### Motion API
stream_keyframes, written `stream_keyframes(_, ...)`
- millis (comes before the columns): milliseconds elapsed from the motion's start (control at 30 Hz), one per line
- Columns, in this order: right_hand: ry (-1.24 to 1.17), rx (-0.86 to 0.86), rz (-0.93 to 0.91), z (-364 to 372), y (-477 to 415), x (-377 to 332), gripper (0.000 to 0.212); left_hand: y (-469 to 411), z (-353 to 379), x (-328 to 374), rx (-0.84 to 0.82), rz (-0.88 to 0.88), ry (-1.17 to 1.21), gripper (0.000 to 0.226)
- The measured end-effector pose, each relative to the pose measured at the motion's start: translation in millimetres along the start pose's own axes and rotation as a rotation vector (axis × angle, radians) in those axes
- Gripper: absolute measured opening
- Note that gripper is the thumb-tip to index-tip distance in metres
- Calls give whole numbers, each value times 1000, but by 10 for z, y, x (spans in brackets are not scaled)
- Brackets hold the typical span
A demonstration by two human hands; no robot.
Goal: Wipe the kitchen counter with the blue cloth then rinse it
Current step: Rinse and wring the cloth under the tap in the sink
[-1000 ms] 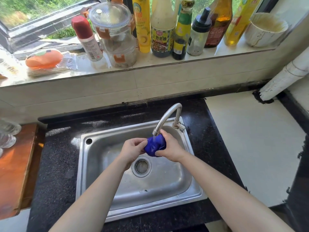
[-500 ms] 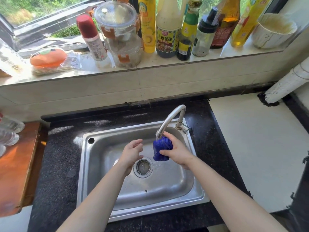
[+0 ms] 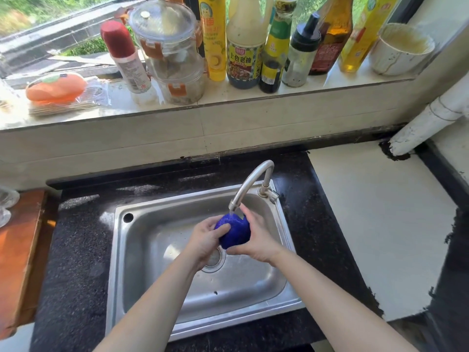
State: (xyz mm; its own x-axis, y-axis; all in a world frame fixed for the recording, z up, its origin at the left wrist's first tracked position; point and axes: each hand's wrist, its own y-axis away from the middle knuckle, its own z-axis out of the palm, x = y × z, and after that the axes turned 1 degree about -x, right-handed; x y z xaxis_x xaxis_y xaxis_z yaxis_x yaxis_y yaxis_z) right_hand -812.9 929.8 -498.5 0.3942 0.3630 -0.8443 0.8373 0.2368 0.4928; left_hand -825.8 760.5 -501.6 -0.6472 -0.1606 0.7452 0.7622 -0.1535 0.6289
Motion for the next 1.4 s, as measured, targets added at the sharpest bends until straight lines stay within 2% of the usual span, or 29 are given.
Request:
stream_keyframes(67, 26, 26, -23, 49, -117, -7, 115, 1, -40, 48, 16, 41, -41, 23)
stream_keyframes(167, 125, 62, -43, 106, -251, -65, 77, 8, -112, 157, 82, 117, -133, 12)
stream_keyframes(267, 115, 100, -42, 153, -320, -152, 54, 19, -160, 256, 100, 152, -243, 12)
stream_keyframes(400, 141, 118, -10, 175, -419, -216, 43, 50, -187, 346, 115, 189, -319, 13)
stream_keyframes(567, 196, 113, -11, 72, -397, -282, 27, 51, -217, 358, 98, 154, -378, 16)
stream_keyframes(700, 124, 133, -61, 33, -378, -233, 33, 62, -180, 387, 67, 149, -375, 15)
stream_keyframes(833, -82, 67, -33, -23, -324, -31, 74, 4, -215, 387, 60, 170, -353, 12)
stream_keyframes(900, -260, 11, 56, -56, -302, 6, 100, -13, -277, 374, 74, 151, -271, 11)
stream_keyframes(933, -366, -15, 107, -68, -301, 25, 104, -14, -308, 368, 74, 137, -212, 11)
stream_keyframes(1000, -530, -71, 189, -85, -312, 49, 100, -15, -335, 363, 59, 117, -107, 12)
stream_keyframes(1100, -639, -159, 177, -53, -302, 5, 96, -1, -289, 366, -4, 105, 2, 14)
stream_keyframes(1233, -649, -262, 202, 103, -245, -157, 62, 33, -213, 382, -62, 114, 60, 15)
stream_keyframes(1300, -709, -284, 239, 147, -229, -191, 48, 46, -193, 407, -76, 132, -4, 14)
stream_keyframes(1400, -886, -190, 234, 196, -236, -204, 41, 81, -172, 448, -42, 163, -261, 15)
